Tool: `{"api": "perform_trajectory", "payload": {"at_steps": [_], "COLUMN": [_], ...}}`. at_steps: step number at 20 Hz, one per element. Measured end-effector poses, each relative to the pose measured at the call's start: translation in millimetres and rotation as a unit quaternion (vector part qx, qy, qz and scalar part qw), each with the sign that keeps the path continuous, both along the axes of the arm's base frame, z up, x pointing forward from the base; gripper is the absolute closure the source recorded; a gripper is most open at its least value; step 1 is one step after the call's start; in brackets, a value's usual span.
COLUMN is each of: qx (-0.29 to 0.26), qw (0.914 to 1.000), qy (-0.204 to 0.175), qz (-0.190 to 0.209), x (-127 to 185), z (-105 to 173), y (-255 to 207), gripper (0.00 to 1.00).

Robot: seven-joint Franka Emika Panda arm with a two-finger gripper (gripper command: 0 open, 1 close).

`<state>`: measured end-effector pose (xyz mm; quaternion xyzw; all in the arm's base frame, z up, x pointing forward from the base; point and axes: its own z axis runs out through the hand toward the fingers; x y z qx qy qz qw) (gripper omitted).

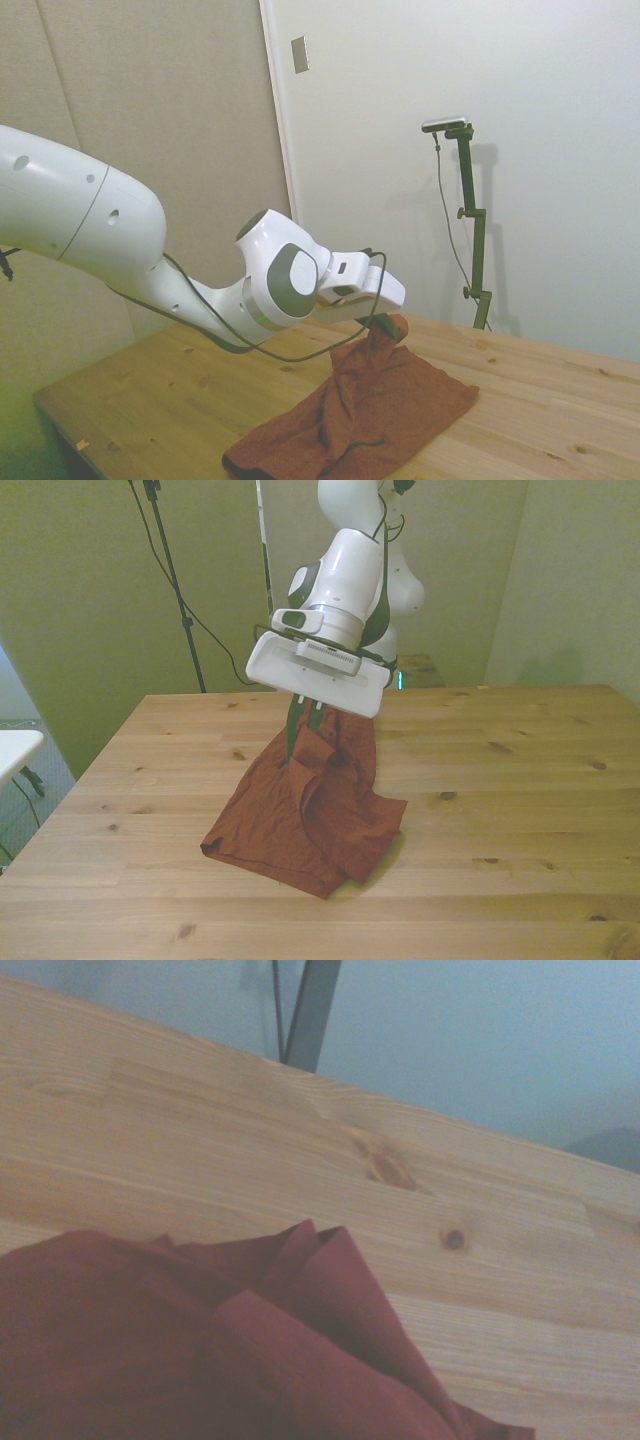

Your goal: Fold the shorts

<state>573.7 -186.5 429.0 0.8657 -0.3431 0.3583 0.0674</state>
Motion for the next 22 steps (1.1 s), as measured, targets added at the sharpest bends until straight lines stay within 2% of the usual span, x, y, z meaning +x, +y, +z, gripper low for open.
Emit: {"api": "perform_trajectory", "payload": {"at_steps": [7,10,13,16,21,22], "qx": [0.046,0.097,0.163,0.227,0.261,0.268], "qw": [0.9987,0.9951,0.9865,0.9734,0.9638,0.9617], "qy": [-0.008,-0.004,0.008,0.013,0.012,0.014], "qz": [-0.017,-0.019,-0.018,-0.026,-0.052,-0.056], "x": [7,8,11,8,1,-1], "z": [16,10,-2,-8,-3,-2], "y": [-47,-62,-87,-123,-157,-161], "gripper": [1.0,1.0,1.0,1.0,1.0,0.0]}}
